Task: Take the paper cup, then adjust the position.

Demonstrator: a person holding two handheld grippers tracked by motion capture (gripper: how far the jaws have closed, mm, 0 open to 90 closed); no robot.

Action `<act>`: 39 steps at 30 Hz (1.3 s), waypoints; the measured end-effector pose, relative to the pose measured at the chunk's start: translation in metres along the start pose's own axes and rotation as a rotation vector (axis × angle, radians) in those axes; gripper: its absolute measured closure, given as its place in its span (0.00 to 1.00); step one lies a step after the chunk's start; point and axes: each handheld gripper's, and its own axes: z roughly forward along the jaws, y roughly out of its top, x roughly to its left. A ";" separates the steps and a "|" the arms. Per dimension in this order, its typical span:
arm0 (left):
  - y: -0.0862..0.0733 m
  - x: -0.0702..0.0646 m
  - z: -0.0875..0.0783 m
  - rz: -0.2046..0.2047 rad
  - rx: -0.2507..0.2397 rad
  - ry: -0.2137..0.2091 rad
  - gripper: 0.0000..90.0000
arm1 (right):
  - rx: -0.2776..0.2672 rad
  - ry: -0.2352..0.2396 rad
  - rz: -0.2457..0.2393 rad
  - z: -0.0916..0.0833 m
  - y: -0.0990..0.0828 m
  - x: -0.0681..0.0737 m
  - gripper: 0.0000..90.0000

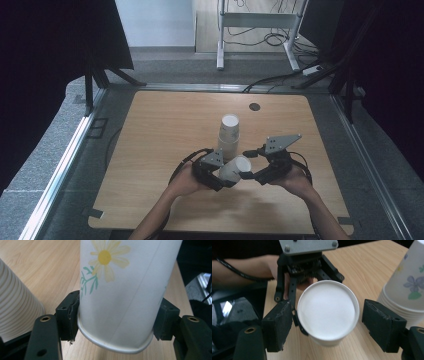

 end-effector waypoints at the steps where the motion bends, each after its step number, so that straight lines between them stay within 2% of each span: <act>1: 0.000 0.000 0.000 0.004 0.012 0.000 0.37 | 0.013 -0.010 -0.003 -0.001 0.000 0.000 0.26; 6: 0.001 -0.001 0.002 0.022 0.053 0.006 0.37 | 0.067 -0.040 -0.013 -0.002 -0.002 0.002 0.25; 13: 0.005 -0.003 0.005 0.041 0.085 0.011 0.37 | 0.129 -0.042 -0.026 0.000 -0.002 0.005 0.23; 29: 0.009 -0.006 0.009 0.053 0.108 0.014 0.38 | 0.245 -0.046 -0.052 0.008 0.009 0.010 0.21; 39: 0.012 -0.007 0.012 0.067 0.128 0.009 0.38 | 0.317 -0.036 -0.087 0.020 0.011 0.012 0.24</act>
